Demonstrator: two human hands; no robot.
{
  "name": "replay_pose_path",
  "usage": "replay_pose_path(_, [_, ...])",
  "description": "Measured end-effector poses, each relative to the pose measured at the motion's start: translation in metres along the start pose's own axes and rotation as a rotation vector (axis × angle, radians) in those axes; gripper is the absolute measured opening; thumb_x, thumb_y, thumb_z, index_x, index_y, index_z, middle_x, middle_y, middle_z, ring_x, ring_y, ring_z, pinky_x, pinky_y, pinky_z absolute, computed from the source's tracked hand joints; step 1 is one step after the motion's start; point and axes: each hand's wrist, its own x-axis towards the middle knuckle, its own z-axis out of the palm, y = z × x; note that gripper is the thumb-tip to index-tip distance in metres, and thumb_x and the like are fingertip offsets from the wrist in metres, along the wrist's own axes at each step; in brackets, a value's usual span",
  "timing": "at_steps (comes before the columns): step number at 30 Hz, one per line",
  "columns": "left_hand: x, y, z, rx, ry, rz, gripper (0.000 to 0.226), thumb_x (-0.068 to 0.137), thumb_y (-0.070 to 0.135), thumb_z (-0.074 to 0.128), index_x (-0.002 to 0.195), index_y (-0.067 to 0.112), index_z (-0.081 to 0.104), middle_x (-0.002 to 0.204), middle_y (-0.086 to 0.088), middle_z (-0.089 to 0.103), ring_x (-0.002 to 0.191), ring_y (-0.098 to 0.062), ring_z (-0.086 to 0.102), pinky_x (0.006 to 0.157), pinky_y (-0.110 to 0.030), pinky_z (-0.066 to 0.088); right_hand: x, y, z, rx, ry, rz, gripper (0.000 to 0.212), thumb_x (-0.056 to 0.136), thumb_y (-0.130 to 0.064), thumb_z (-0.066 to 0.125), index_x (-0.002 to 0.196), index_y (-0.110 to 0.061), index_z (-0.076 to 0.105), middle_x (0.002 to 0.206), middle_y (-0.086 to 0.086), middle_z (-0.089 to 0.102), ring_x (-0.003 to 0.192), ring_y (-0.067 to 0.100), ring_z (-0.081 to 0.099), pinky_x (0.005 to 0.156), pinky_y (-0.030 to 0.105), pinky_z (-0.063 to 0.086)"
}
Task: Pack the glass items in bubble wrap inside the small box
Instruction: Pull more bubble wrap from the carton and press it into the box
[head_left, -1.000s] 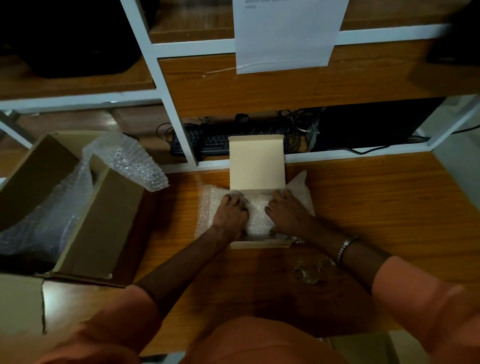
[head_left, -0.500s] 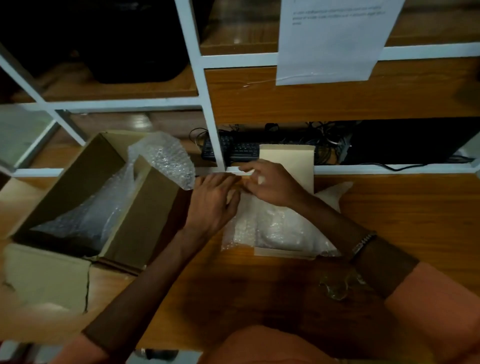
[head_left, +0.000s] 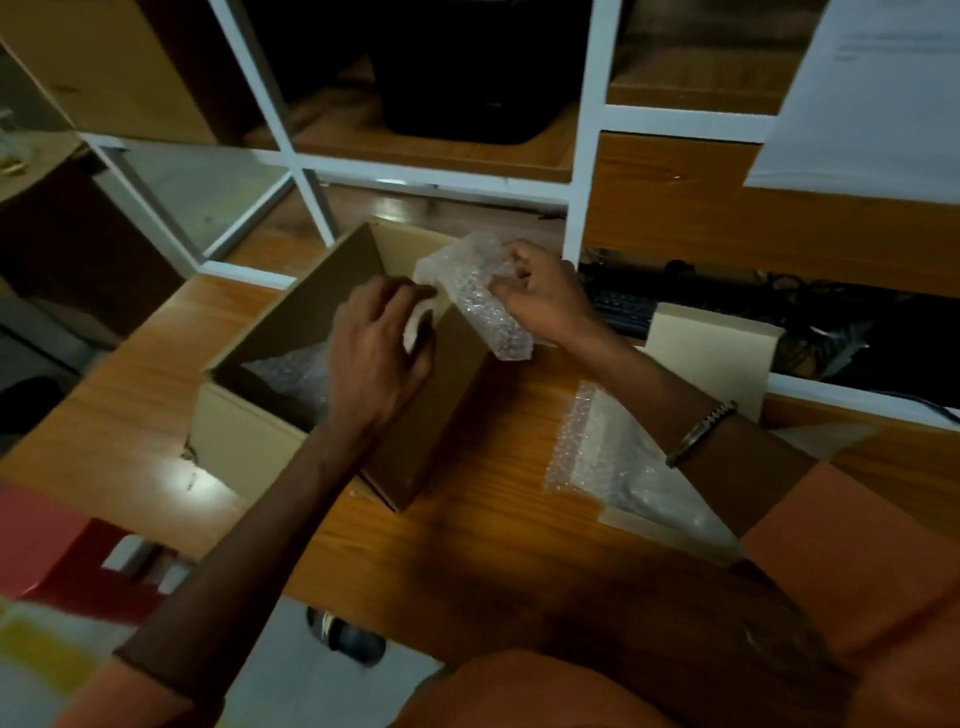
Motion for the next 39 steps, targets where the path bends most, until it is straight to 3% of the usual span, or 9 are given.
replay_pose_path(4, [0.016,-0.024,-0.001,0.185,-0.117,-0.22,0.082,0.093,0.061,0.065,0.158,0.017,0.042,0.156,-0.019,0.047,0.143,-0.042,0.042,0.11,-0.051,0.037,0.005,0.008,-0.01,-0.061,0.029,-0.097,0.023,0.099,-0.012,0.062,0.116,-0.019,0.076,0.11,-0.008,0.072,0.101,0.011,0.067,0.081,0.026,0.052])
replay_pose_path(10, [0.053,-0.012,0.008,0.065,-0.279,-0.109,0.03,0.1,0.038,0.061,0.122,0.021,0.072,0.115,-0.004,0.078,0.119,-0.029,0.067,0.114,-0.054,0.035,-0.015,0.041,-0.084,-0.153,0.114,-0.016,0.031,0.1,-0.004,0.059,0.121,-0.021,0.074,0.127,0.0,0.072,0.11,0.014,0.067,0.089,0.031,0.057])
replay_pose_path(15, [0.094,0.033,0.008,-0.168,-0.518,0.062,0.022,0.105,0.022,0.065,0.124,0.014,0.074,0.114,-0.009,0.078,0.097,-0.024,0.074,0.079,-0.039,0.058,-0.068,0.064,-0.193,-0.247,-0.08,0.221,0.023,0.106,-0.015,0.059,0.123,-0.02,0.074,0.114,-0.006,0.071,0.103,0.012,0.067,0.077,0.027,0.052])
replay_pose_path(20, [0.12,0.079,0.014,-0.532,-0.943,0.1,0.014,0.099,0.027,0.073,0.109,0.02,0.078,0.098,0.002,0.08,0.086,-0.012,0.078,0.078,-0.042,0.066,-0.129,0.081,-0.282,-0.3,-0.387,0.554,0.023,0.103,-0.01,0.064,0.111,-0.021,0.083,0.108,-0.004,0.08,0.101,0.014,0.074,0.083,0.031,0.057])
replay_pose_path(26, [0.086,0.109,0.095,-0.413,-1.332,0.077,0.037,0.083,0.049,0.089,0.11,0.026,0.079,0.107,0.01,0.08,0.091,-0.002,0.073,0.077,-0.015,0.053,-0.165,0.117,-0.292,-0.567,-0.48,0.757,0.012,0.092,-0.019,0.081,0.104,-0.018,0.081,0.103,0.007,0.078,0.084,0.021,0.073,0.068,0.031,0.059])
replay_pose_path(29, [0.067,0.107,0.136,-0.429,-1.299,0.028,0.018,0.084,0.04,0.091,0.093,0.034,0.077,0.086,0.016,0.081,0.083,-0.004,0.075,0.072,-0.018,0.053,-0.177,0.137,-0.279,-0.727,-0.376,0.7,0.016,0.085,-0.021,0.086,0.099,-0.017,0.08,0.094,0.003,0.073,0.069,0.015,0.065,0.061,0.028,0.055])
replay_pose_path(32, [0.054,0.116,0.157,-0.438,-1.239,0.036,0.018,0.086,0.038,0.088,0.089,0.03,0.073,0.071,0.017,0.077,0.072,-0.001,0.073,0.064,-0.016,0.049,-0.185,0.15,-0.273,-0.862,-0.279,0.665,0.024,0.085,-0.026,0.085,0.107,-0.021,0.078,0.115,0.005,0.071,0.09,0.021,0.066,0.07,0.031,0.053])
replay_pose_path(36, [0.053,0.126,0.172,-0.284,-1.134,0.128,0.038,0.088,0.049,0.084,0.112,0.022,0.072,0.089,0.007,0.075,0.085,-0.012,0.072,0.074,-0.029,0.054,-0.19,0.147,-0.249,-1.112,0.016,0.428,0.039,0.086,-0.028,0.08,0.124,-0.021,0.07,0.122,0.01,0.069,0.11,0.033,0.064,0.08,0.039,0.055])
replay_pose_path(39, [0.048,0.13,0.173,-0.107,-1.016,0.251,0.044,0.092,0.047,0.08,0.127,0.021,0.07,0.111,-0.003,0.076,0.108,-0.027,0.071,0.089,-0.04,0.058,-0.193,0.137,-0.205,-0.941,0.028,0.192,0.039,0.086,-0.032,0.081,0.123,-0.025,0.069,0.12,0.007,0.069,0.108,0.029,0.065,0.086,0.041,0.058])
